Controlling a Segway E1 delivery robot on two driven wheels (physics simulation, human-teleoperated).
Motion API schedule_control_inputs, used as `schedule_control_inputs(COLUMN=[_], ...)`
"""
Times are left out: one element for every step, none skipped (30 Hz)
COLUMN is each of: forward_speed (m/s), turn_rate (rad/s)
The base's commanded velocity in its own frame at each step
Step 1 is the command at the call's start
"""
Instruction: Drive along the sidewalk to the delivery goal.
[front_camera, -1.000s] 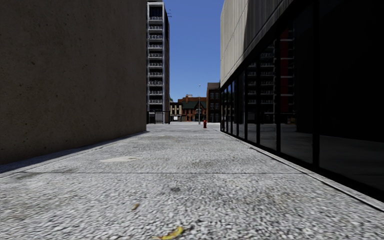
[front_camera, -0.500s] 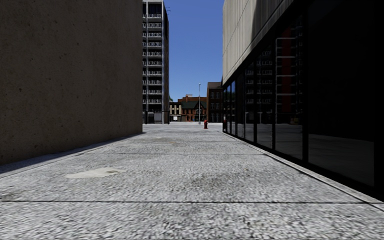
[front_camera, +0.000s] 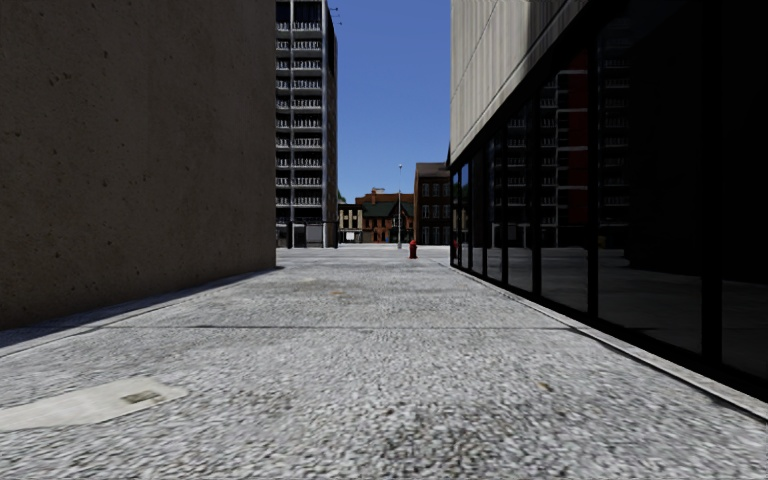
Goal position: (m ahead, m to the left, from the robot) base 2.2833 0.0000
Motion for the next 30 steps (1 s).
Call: schedule_control_inputs(forward_speed=[2.0,2.0,2.0,2.0,2.0,2.0,2.0,1.81,1.81,1.47,1.34,1.24,1.18,1.18,1.16,1.07,0.95,0.95,0.86,0.83,0.82,0.78,0.78,0.77,0.76,0.76,0.74,0.74,0.59,0.45], turn_rate=[0.0,0.0,0.0,0.0,0.0,0.0,0.0,0.0,0.0,0.0,0.0,0.0,0.0,0.0,0.0,0.0,0.0,0.0,0.0,0.0,0.0,0.0,0.0,0.0,0.0,0.0,0.0,0.0,0.0,0.0])
